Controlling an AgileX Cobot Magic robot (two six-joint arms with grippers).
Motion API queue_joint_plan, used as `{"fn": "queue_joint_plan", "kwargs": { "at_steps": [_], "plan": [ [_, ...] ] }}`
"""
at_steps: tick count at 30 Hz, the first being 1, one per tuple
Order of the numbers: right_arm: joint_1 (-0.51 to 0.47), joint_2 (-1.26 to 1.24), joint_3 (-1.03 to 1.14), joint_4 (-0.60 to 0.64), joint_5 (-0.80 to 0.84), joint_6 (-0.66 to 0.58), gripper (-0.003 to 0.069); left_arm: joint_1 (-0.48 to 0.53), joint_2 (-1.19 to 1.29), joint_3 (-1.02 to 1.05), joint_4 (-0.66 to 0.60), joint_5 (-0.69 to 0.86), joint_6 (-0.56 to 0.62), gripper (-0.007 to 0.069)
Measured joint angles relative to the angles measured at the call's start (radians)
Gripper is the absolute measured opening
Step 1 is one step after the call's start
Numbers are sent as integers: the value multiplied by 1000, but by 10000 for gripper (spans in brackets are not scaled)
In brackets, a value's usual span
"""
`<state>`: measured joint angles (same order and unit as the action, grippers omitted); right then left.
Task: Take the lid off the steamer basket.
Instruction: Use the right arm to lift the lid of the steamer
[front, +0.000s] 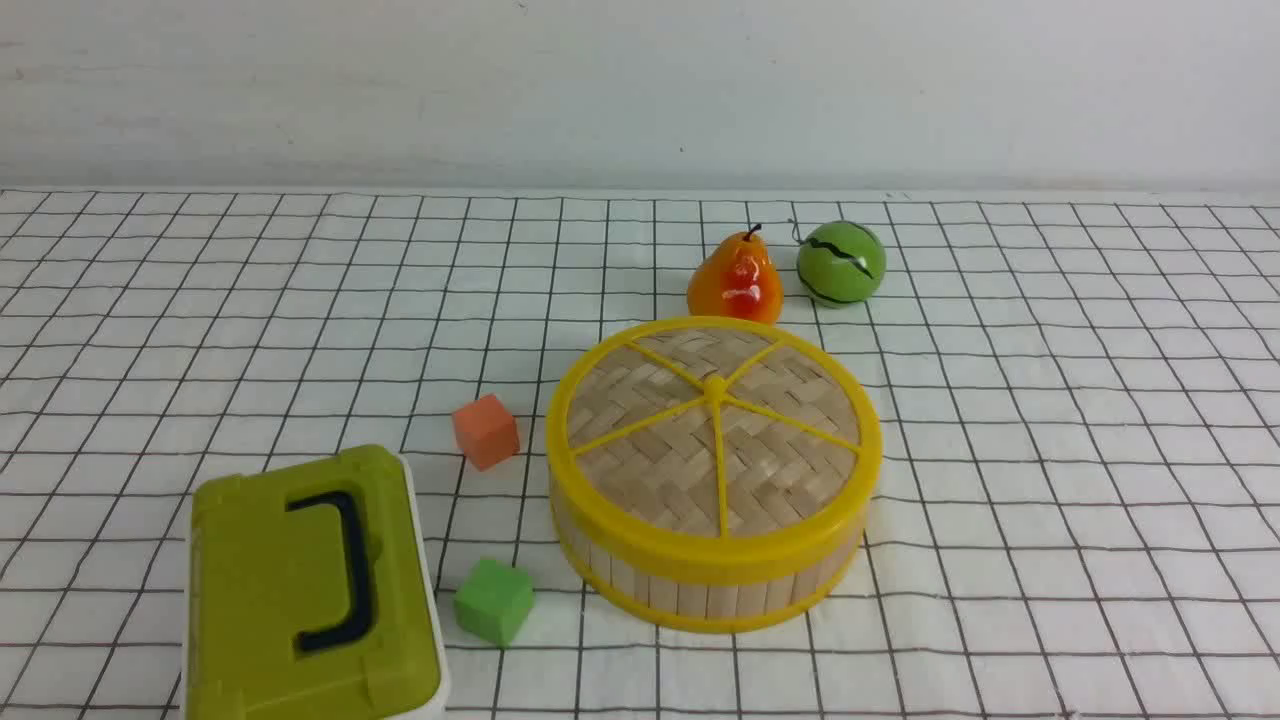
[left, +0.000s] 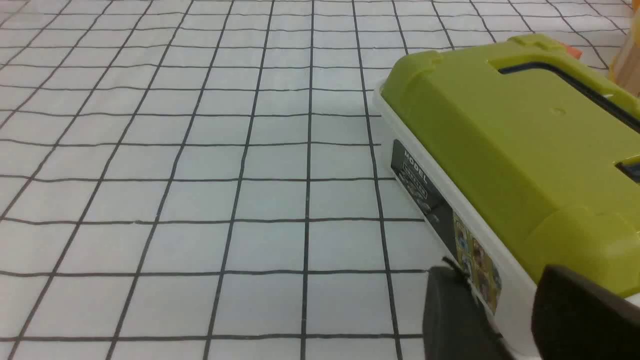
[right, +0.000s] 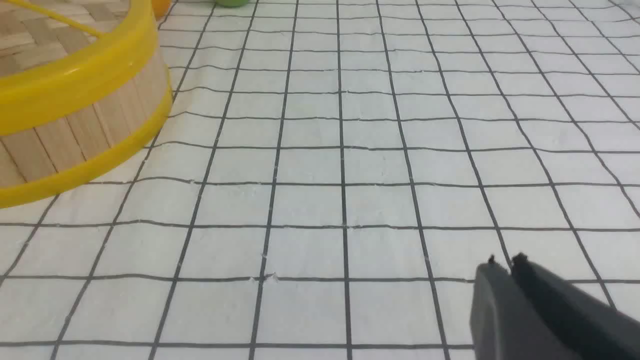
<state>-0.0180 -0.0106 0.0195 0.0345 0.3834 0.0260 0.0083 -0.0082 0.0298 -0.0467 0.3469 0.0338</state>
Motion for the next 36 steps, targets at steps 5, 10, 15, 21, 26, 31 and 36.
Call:
{"fn": "queue_joint_plan", "kwargs": {
  "at_steps": [5,10,15,21,26,31,36],
  "plan": [
    [0,0,0,0,0,0,48,0,0,0,0,0,0,239],
    [0,0,0,0,0,0,53,0,0,0,0,0,0,239],
    [0,0,0,0,0,0,61,0,0,0,0,0,0,239],
    [0,0,0,0,0,0,71,0,0,0,0,0,0,239],
    [0,0,0,0,0,0,75,0,0,0,0,0,0,239],
    [0,0,0,0,0,0,84,0,0,0,0,0,0,239],
    [0,0,0,-3,0,0,91,0,0,0,0,0,0,239]
  ]
}}
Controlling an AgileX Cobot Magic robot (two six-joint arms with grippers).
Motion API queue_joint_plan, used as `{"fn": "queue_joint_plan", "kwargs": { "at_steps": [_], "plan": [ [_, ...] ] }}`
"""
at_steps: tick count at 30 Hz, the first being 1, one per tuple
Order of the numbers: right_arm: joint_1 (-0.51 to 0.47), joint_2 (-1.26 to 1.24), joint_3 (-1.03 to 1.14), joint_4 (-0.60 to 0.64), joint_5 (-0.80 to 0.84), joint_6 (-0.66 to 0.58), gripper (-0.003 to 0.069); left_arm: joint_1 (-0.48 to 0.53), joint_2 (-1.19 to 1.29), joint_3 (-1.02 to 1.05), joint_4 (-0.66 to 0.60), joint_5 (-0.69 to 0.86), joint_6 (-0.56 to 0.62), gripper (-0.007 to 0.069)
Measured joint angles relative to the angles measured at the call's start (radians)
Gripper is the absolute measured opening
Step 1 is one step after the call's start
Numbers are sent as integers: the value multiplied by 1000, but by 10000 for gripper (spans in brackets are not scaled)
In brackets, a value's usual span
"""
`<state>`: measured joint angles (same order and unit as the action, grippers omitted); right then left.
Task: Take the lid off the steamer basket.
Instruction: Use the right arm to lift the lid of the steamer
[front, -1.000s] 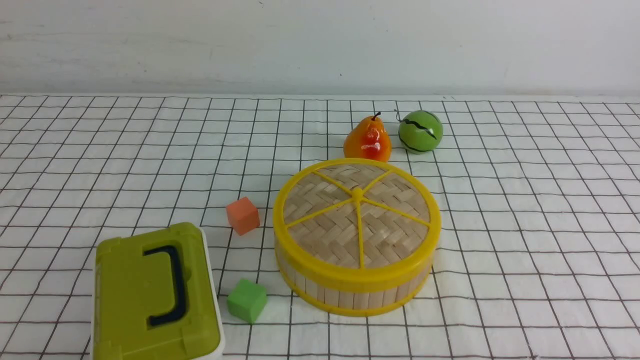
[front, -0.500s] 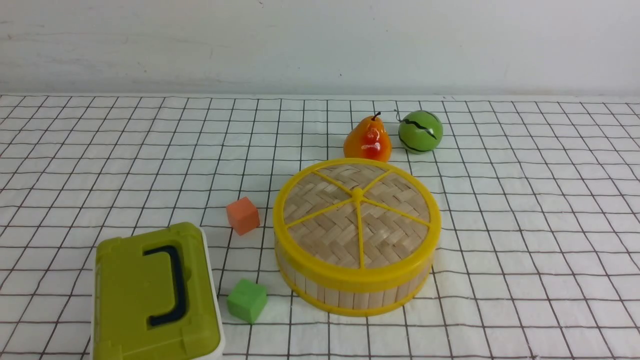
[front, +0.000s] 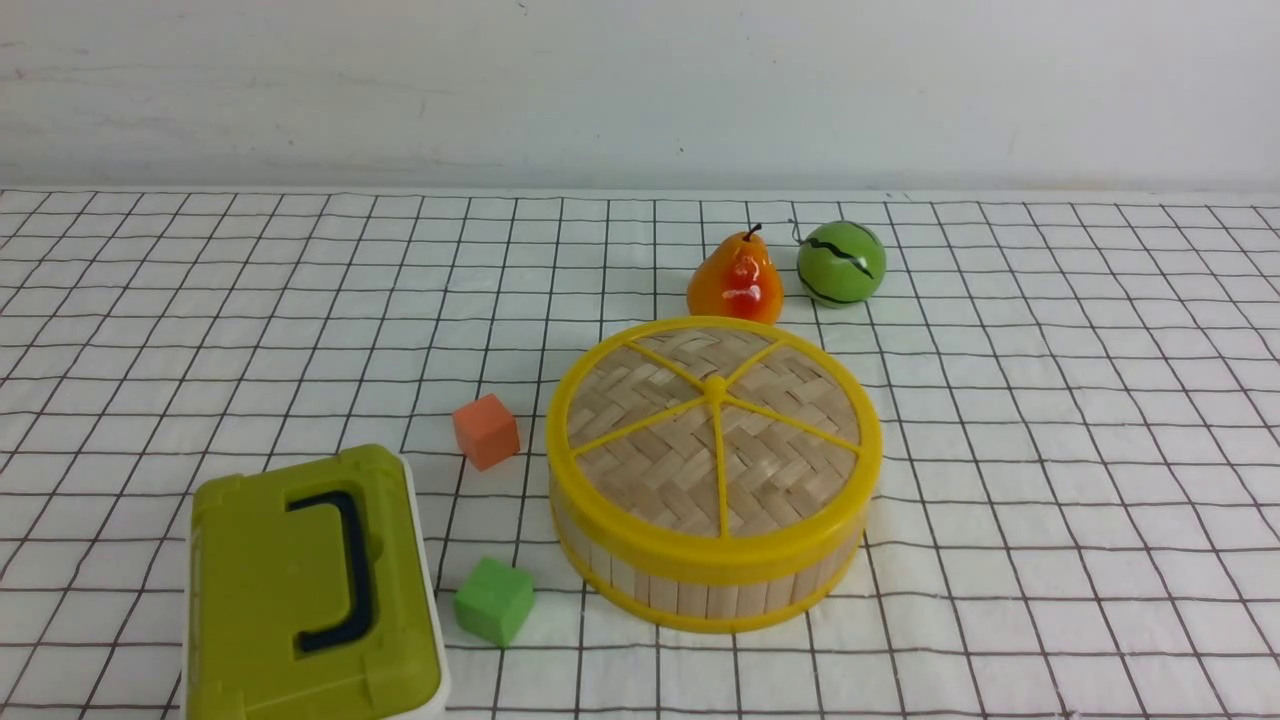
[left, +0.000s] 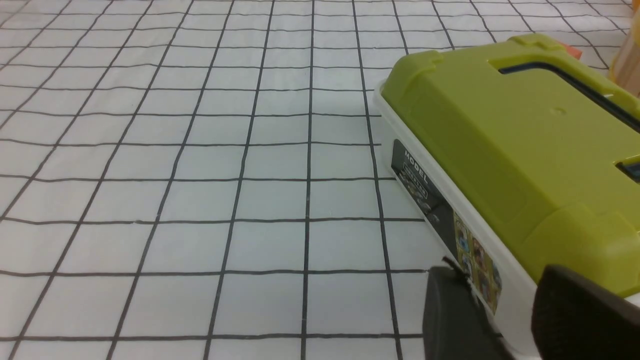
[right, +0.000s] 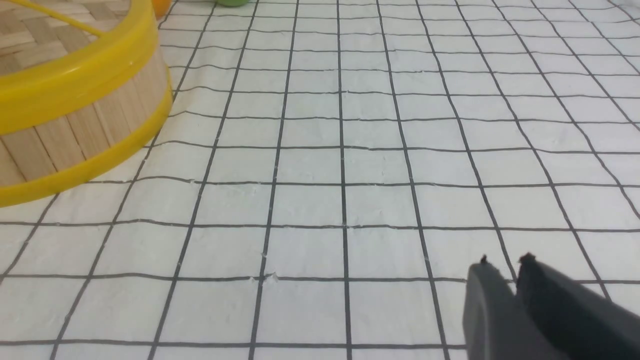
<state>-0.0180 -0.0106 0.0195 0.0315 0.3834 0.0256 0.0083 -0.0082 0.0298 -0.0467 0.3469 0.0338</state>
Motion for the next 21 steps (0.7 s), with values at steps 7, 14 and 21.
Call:
{"fn": "queue_joint_plan", "kwargs": {
  "at_steps": [7,14,21],
  "plan": [
    [0,0,0,-8,0,0,93,0,0,0,0,0,0,239],
    [0,0,0,-8,0,0,102,0,0,0,0,0,0,239],
    [0,0,0,69,0,29,111,0,0,0,0,0,0,239]
  ]
}}
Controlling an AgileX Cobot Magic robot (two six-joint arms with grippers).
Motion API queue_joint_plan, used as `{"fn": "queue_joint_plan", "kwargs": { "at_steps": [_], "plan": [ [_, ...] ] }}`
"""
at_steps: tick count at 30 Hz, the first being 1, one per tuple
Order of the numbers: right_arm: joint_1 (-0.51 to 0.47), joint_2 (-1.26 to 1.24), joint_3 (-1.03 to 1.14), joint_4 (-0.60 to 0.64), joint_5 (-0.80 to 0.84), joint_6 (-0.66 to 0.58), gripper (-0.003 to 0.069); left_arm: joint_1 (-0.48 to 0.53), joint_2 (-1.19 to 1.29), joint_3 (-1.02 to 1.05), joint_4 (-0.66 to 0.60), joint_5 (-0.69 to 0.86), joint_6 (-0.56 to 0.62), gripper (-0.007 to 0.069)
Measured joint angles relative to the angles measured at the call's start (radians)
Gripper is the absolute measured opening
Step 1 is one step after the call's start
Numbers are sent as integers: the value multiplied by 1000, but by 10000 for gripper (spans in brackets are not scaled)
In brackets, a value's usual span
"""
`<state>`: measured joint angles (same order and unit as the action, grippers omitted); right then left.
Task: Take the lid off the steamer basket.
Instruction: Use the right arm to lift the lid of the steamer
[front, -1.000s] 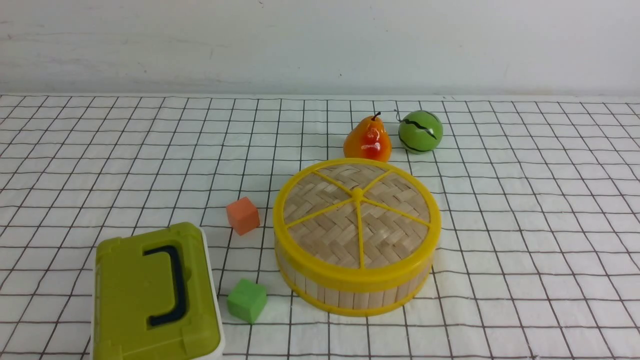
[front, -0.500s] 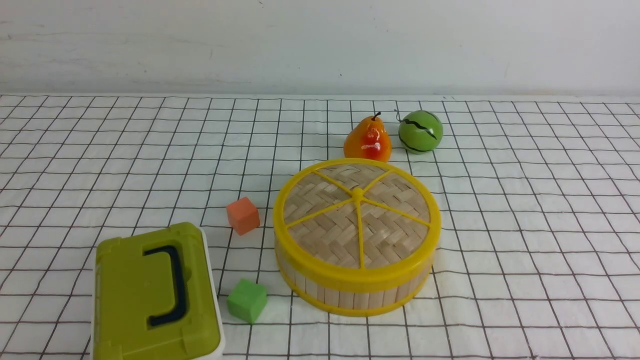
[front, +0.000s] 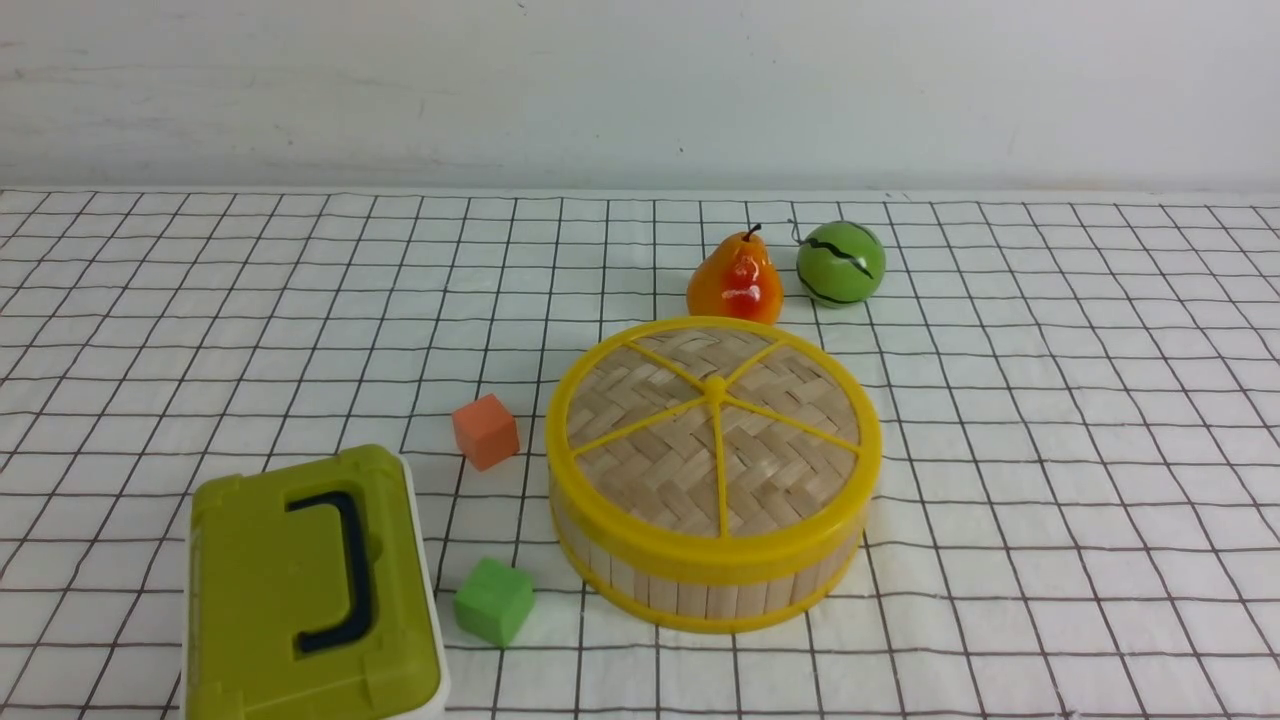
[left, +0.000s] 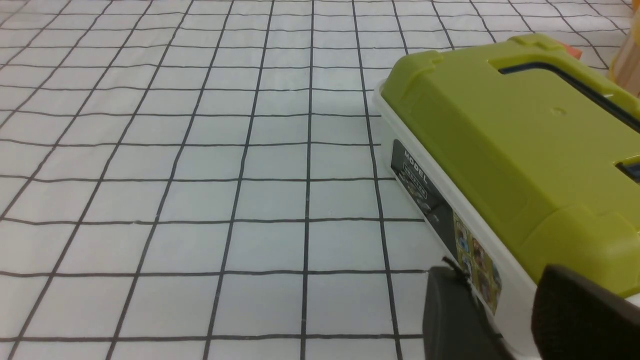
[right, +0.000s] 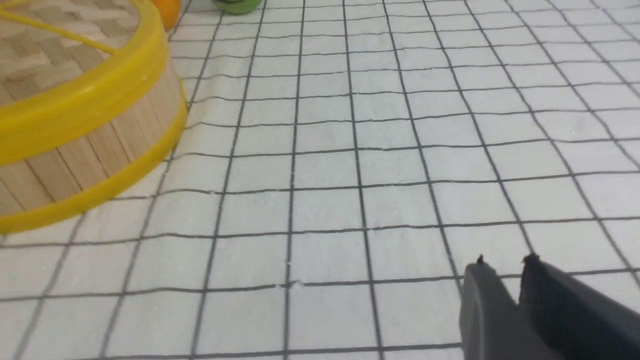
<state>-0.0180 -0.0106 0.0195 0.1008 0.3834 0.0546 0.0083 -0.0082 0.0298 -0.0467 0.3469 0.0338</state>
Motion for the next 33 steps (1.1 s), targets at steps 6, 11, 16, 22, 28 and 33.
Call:
{"fn": "queue_joint_plan", "kwargs": {
  "at_steps": [6,11,16,22,28,33],
  "plan": [
    [0,0,0,197,8,60,116,0,0,0,0,0,0,239],
    [0,0,0,232,11,64,123,0,0,0,0,0,0,239],
    [0,0,0,283,14,70,127,0,0,0,0,0,0,239],
    [0,0,7,620,23,179,134,0,0,0,0,0,0,239],
    [0,0,7,778,-25,172,140,0,0,0,0,0,0,239],
    [0,0,7,786,-60,121,146,0,0,0,0,0,0,239]
  ]
}}
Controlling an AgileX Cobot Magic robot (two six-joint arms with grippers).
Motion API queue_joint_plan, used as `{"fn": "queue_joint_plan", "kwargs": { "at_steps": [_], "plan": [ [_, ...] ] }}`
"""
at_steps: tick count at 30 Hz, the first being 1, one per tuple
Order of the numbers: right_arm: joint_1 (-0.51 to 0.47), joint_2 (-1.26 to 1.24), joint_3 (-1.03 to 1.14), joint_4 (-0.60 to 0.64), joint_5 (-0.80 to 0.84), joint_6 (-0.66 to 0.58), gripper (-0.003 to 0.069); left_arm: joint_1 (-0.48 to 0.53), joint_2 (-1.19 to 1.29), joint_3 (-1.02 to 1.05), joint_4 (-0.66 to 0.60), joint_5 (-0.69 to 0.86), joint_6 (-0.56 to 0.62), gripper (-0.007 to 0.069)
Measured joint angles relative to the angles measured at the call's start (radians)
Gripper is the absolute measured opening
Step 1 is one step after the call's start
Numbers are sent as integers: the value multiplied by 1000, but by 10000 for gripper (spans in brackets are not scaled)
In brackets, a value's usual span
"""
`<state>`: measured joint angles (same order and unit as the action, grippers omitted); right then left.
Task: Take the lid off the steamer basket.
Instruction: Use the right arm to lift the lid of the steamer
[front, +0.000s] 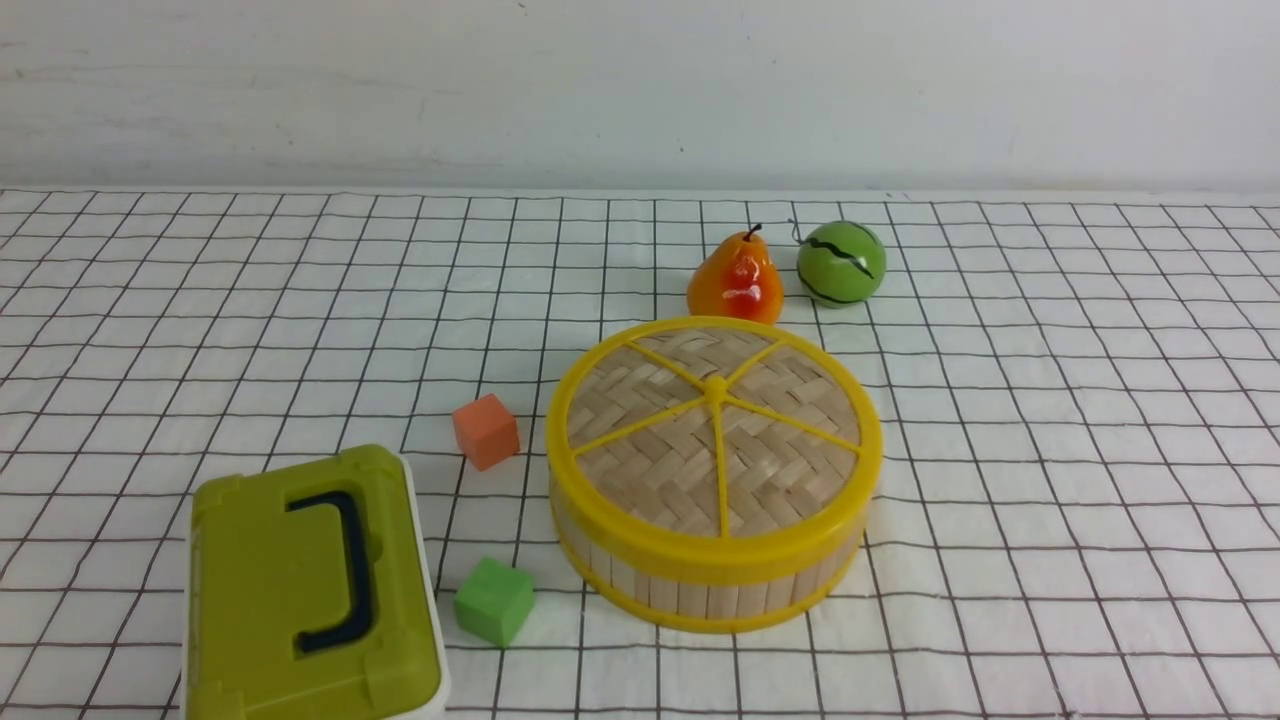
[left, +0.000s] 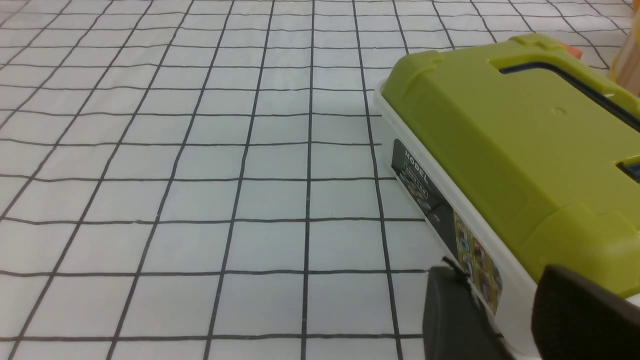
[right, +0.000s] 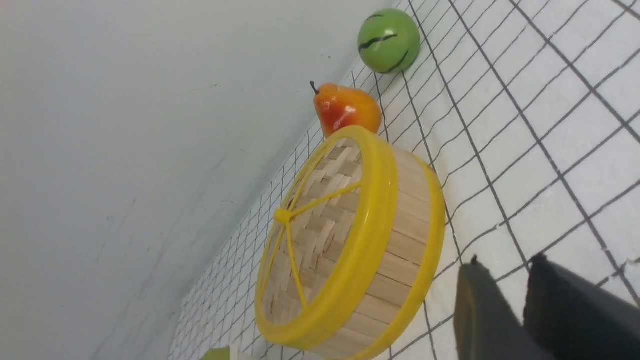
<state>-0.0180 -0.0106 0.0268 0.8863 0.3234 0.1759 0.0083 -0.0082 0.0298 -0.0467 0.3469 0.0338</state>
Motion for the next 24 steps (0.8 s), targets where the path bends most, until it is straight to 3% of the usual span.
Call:
{"fn": "queue_joint_plan", "kwargs": {
  "at_steps": [5,9,15,19,24],
  "plan": [
    [6,1,-83,-17,56,-216,139,0,0,0,0,0,0,239],
    [7,139,-333,-131,157,-407,18,0,0,0,0,0,0,239],
    [7,478,-723,-377,444,-534,-22,0,0,0,0,0,0,239],
    [9,666,-912,-452,626,-589,-22,0,0,0,0,0,0,239],
    [106,975,-1176,-513,803,-615,-18,0,0,0,0,0,0,239]
  ]
}}
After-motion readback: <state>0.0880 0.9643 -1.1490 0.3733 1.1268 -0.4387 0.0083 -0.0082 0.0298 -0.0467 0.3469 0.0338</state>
